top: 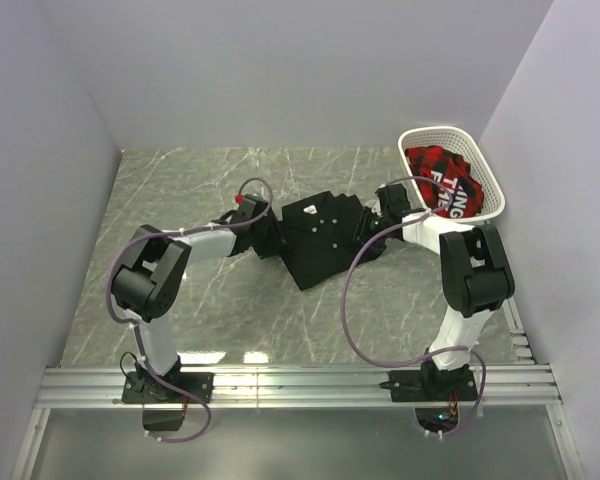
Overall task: Fold and stack the long sleeve shirts
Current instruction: Fold the shirt, then neatly place the folded shirt to the corner
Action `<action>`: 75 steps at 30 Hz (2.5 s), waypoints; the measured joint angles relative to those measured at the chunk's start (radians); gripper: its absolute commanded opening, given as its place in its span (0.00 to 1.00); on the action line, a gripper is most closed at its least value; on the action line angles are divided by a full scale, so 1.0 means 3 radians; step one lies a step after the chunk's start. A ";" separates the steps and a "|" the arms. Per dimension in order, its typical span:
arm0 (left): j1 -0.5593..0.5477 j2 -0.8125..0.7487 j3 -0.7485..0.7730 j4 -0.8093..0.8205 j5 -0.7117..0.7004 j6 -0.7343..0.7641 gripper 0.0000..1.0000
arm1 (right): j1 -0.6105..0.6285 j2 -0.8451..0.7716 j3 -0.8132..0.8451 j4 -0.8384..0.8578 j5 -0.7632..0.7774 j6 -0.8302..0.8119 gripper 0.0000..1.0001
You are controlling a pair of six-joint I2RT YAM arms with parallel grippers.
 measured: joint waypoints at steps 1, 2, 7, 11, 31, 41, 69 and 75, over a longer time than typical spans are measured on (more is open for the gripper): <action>0.0043 -0.0005 0.0003 0.0045 0.0032 -0.0009 0.48 | -0.0009 0.0003 -0.0066 0.0055 -0.0042 0.0062 0.46; 0.0081 -0.0005 0.0003 0.0080 0.0025 -0.0013 0.47 | -0.0018 -0.0008 -0.0085 0.0074 -0.0052 0.0092 0.45; 0.0263 0.0037 0.0023 0.0092 0.0072 0.0015 0.52 | -0.0022 -0.0095 -0.0253 0.0256 -0.0136 0.0264 0.45; 0.0319 0.0011 0.0075 0.0034 0.0041 0.0132 0.66 | -0.0022 -0.0351 -0.0312 0.0164 -0.0089 0.0266 0.46; 0.0318 -0.0421 -0.0053 -0.0103 -0.0031 0.0320 0.74 | -0.0384 0.0045 0.0243 0.0033 0.0432 0.0192 0.49; 0.0318 -0.0421 -0.0053 -0.0144 -0.0051 0.0320 0.73 | -0.0383 0.0029 -0.0003 -0.0009 0.0402 0.0317 0.37; 0.0511 -0.1439 -0.0534 -0.0495 -0.0322 0.0478 0.78 | -0.0268 -0.0387 -0.0366 -0.0253 0.0478 0.0224 0.56; 0.0514 -0.1628 -0.0750 -0.0563 -0.0338 0.0514 0.78 | -0.0249 -0.0310 -0.0270 -0.0310 0.0559 0.0223 0.50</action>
